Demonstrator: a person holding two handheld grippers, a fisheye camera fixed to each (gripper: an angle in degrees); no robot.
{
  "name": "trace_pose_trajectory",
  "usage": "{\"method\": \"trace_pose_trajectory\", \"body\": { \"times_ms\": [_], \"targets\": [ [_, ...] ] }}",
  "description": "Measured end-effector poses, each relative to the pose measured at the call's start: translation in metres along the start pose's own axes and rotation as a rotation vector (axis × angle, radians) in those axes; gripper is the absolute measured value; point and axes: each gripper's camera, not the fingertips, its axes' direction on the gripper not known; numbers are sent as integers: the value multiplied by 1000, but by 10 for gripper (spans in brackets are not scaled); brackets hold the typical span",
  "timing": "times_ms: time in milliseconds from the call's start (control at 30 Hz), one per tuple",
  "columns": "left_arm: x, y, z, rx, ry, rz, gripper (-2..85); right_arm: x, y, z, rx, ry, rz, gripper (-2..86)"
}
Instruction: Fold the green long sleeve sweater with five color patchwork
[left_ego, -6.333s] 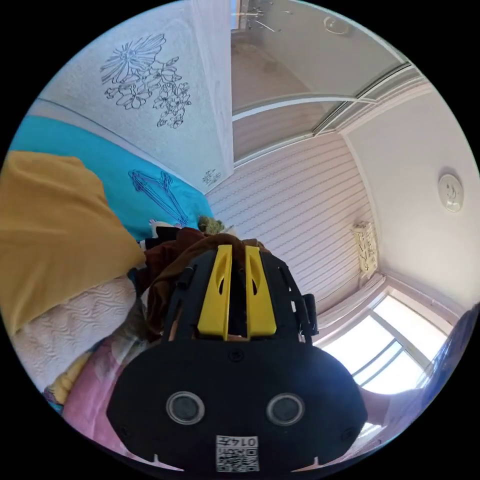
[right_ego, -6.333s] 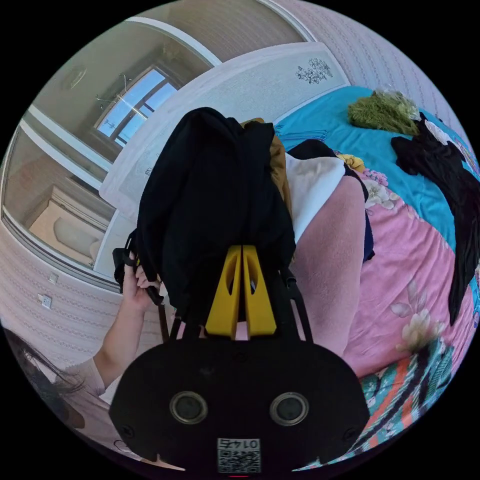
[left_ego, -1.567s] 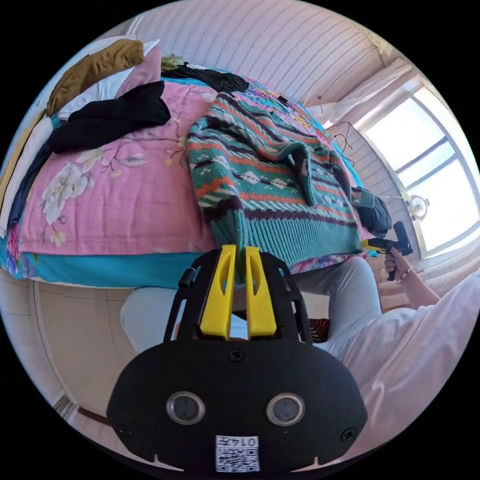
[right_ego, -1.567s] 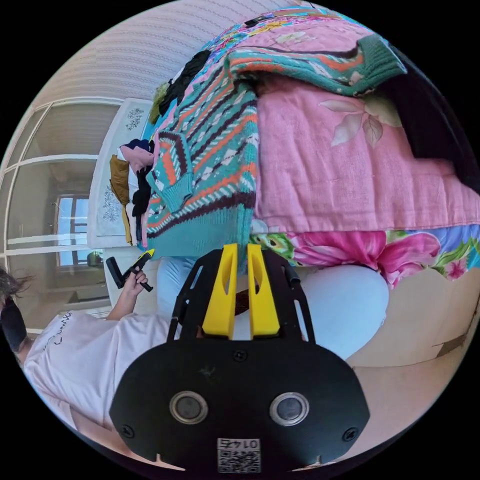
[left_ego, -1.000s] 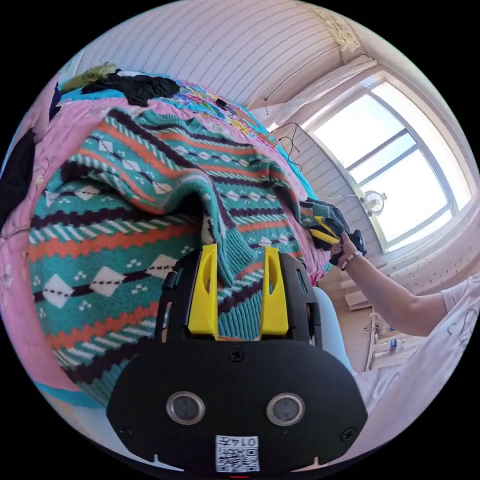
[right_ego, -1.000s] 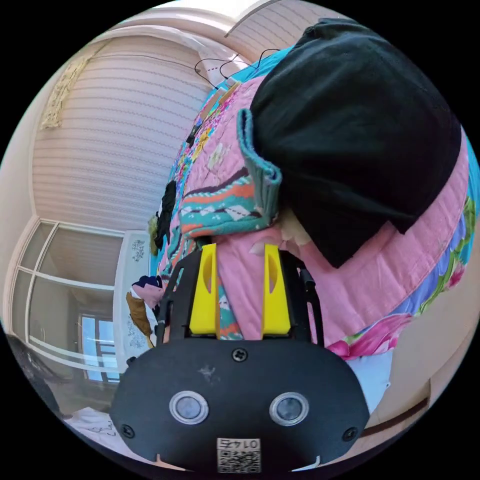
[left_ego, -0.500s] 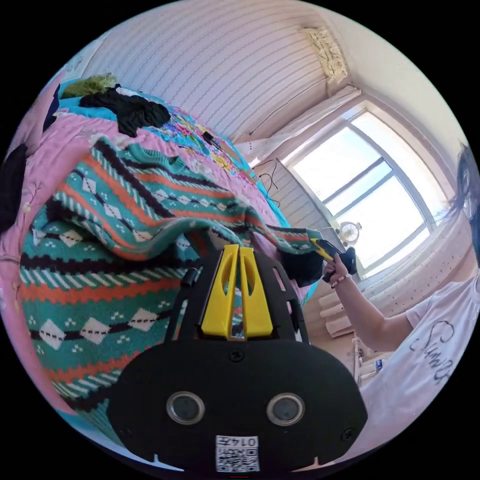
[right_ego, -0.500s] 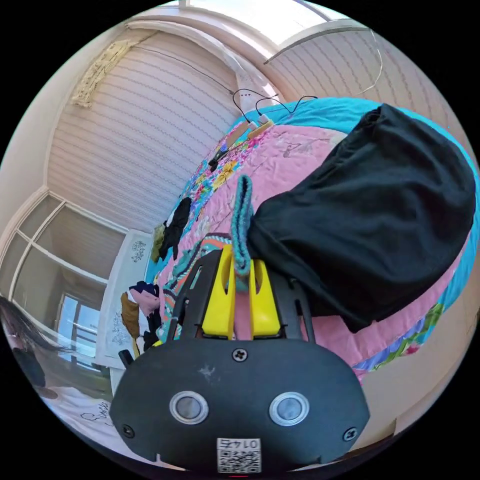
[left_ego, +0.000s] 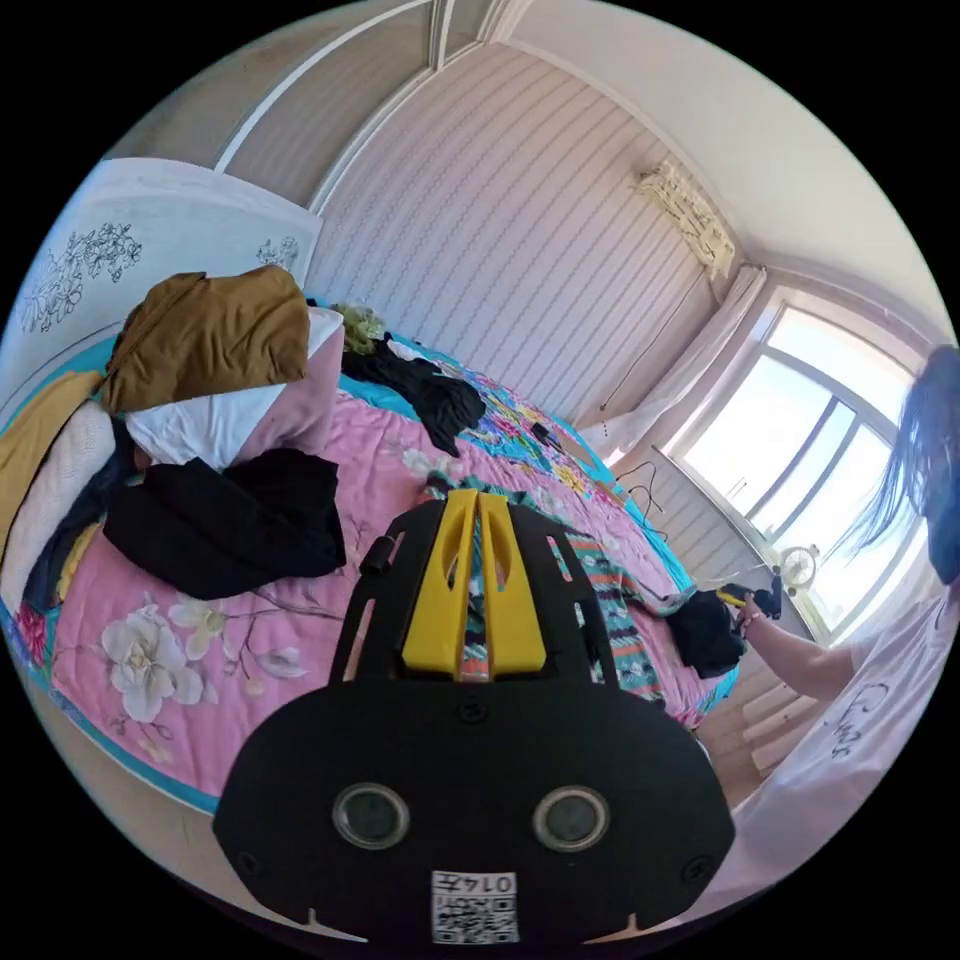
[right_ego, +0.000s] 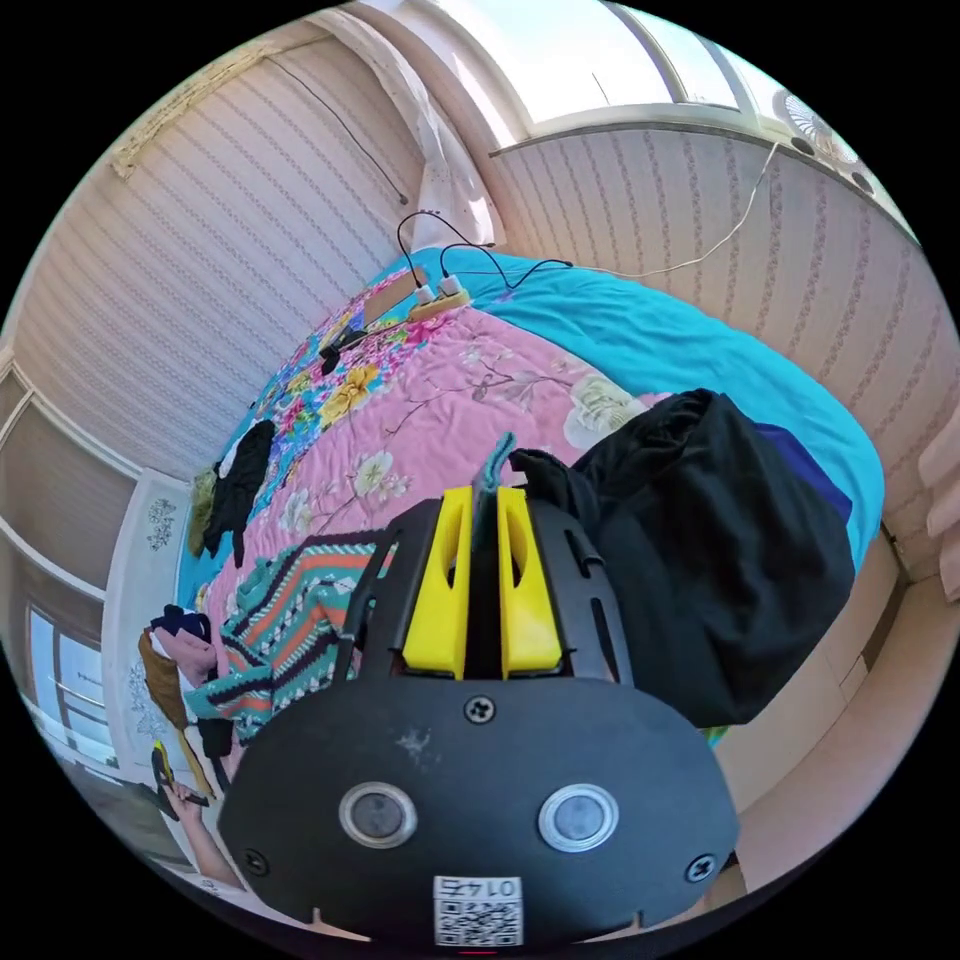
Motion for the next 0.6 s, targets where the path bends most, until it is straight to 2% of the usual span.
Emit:
{"method": "trace_pose_trajectory", "body": {
  "times_ms": [167, 267, 400, 433, 500, 600],
  "targets": [
    [-1, 28, 92, -114, 73, -107, 85, -81, 24, -14, 127, 18, -175, 77],
    [-10, 32, 139, -180, 75, -195, 104, -186, 30, 27, -53, -202, -454, 96],
    [-18, 35, 182, -239, 32, -287, 120, -385, 65, 108, -415, -441, -885, 123],
    [-19, 37, 193, -257, 41, -306, 117, -439, 82, 129, -501, -457, -990, 130],
    [-19, 42, 202, -264, 17, -325, 107, -505, 102, 156, -556, -447, -1096, 135],
    [-20, 52, 207, -252, 6, -316, 66, -576, 116, 202, -619, -389, -1110, 131]
  ]
}}
